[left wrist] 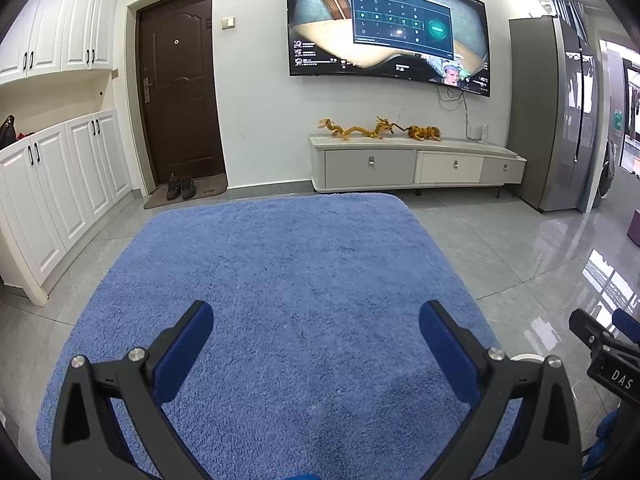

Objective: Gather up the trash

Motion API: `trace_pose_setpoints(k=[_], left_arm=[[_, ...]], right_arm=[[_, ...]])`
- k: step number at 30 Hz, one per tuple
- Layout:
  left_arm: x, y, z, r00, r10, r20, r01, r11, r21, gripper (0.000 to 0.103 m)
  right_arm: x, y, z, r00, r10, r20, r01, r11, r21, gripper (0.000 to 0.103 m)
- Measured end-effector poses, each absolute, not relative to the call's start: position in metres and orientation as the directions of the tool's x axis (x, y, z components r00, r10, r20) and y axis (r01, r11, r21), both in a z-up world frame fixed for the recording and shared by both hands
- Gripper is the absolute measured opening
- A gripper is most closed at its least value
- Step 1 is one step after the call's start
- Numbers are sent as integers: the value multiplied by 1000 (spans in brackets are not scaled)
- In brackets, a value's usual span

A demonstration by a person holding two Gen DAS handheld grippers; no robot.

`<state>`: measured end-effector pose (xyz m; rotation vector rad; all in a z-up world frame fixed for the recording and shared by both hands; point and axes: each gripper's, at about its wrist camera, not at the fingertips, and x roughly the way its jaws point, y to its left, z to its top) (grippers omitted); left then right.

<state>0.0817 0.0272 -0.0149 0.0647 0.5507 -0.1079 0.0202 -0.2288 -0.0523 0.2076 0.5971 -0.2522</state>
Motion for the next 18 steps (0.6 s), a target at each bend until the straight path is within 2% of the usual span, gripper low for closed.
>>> trace_pose_setpoints(k=[18], left_arm=[[67, -9, -19, 809, -179, -560, 251, 967, 54, 103]], right_arm=[[-2, -231, -46, 790, -295, -538, 362, 932, 21, 103]])
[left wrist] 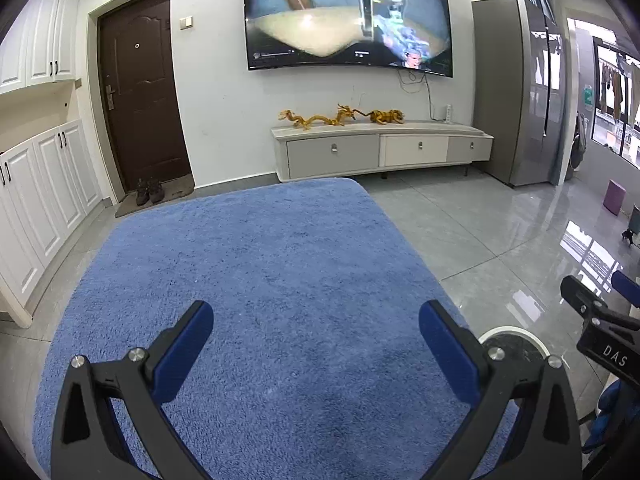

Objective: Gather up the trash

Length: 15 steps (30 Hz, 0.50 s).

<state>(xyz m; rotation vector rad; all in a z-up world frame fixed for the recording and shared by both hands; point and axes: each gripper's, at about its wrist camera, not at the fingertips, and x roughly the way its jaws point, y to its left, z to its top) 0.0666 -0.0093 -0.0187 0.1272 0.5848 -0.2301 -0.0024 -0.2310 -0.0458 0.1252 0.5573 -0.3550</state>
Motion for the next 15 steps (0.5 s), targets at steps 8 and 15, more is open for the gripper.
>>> trace_pose_setpoints(k=[8, 15], left_arm=[[61, -17, -19, 794, -206, -572, 277, 960, 38, 103], [61, -17, -20, 785, -214, -581, 280, 960, 25, 103]], right_arm=[[-9, -237, -46, 785, -305, -539, 376, 926, 22, 103], [-9, -238, -48, 780, -311, -543, 382, 924, 18, 103]])
